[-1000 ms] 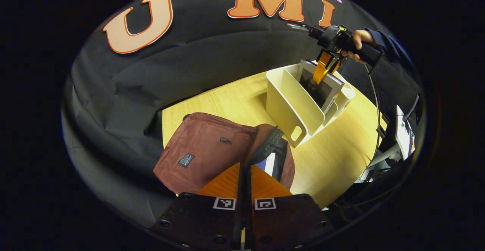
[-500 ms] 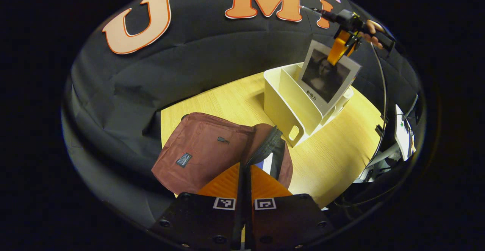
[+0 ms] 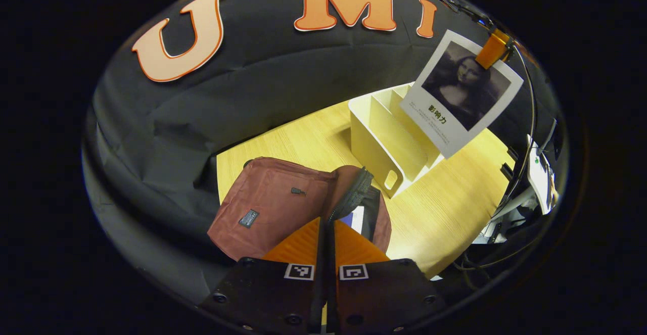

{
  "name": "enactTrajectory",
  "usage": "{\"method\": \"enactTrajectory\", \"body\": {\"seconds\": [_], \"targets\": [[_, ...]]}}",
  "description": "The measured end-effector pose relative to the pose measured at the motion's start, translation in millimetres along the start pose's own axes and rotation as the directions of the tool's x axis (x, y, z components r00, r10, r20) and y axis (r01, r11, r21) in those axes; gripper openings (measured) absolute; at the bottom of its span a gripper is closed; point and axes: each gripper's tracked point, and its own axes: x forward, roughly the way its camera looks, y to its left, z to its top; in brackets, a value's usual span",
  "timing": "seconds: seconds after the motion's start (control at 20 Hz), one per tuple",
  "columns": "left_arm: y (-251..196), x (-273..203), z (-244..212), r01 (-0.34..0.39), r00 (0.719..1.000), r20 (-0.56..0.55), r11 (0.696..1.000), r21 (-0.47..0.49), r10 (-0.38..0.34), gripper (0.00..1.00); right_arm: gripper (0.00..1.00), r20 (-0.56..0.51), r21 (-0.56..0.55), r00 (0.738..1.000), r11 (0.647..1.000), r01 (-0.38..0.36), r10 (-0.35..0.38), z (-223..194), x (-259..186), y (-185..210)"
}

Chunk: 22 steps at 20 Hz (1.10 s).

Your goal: Open the schoolbag, grab two books from the bookshelf and put them into the schoolbag.

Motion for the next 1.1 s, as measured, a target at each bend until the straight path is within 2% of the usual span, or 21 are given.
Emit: {"method": "enactTrajectory", "body": {"seconds": [0.15,0.2,0.25,0.55,0.7,0.9,1.1], "targets": [[2,-6,4,-0.019,1.000,0.006,1.000,0.011,0.019,0.04,0.30,-0.022,0.051,0.997,0.996,-0.076,0.077,-32,13,14],[-1,-9,7,-0.017,1.000,0.013,1.000,0.020,0.016,0.04,0.38,-0.030,0.071,0.995,0.993,-0.097,0.099,-41,17,17],[-2,-11,11,-0.017,1.000,0.021,0.999,0.032,0.017,0.04,0.29,-0.032,0.092,0.992,0.989,-0.120,0.123,-48,21,21],[4,-23,27,-0.034,0.999,0.042,0.998,0.057,0.032,0.04,0.28,-0.004,0.213,0.960,0.938,-0.273,0.280,-75,43,57],[16,-29,33,-0.055,0.998,0.046,0.996,0.065,0.052,0.04,0.28,0.006,0.237,0.950,0.923,-0.304,0.311,-84,63,76],[25,-34,39,-0.050,0.997,0.056,0.997,0.066,0.046,0.04,0.28,0.042,0.292,0.922,0.877,-0.381,0.386,-90,90,111],[24,-37,43,-0.041,0.997,0.067,0.996,0.076,0.036,0.04,0.28,0.055,0.342,0.931,0.869,-0.358,0.362,-106,135,130]]}}
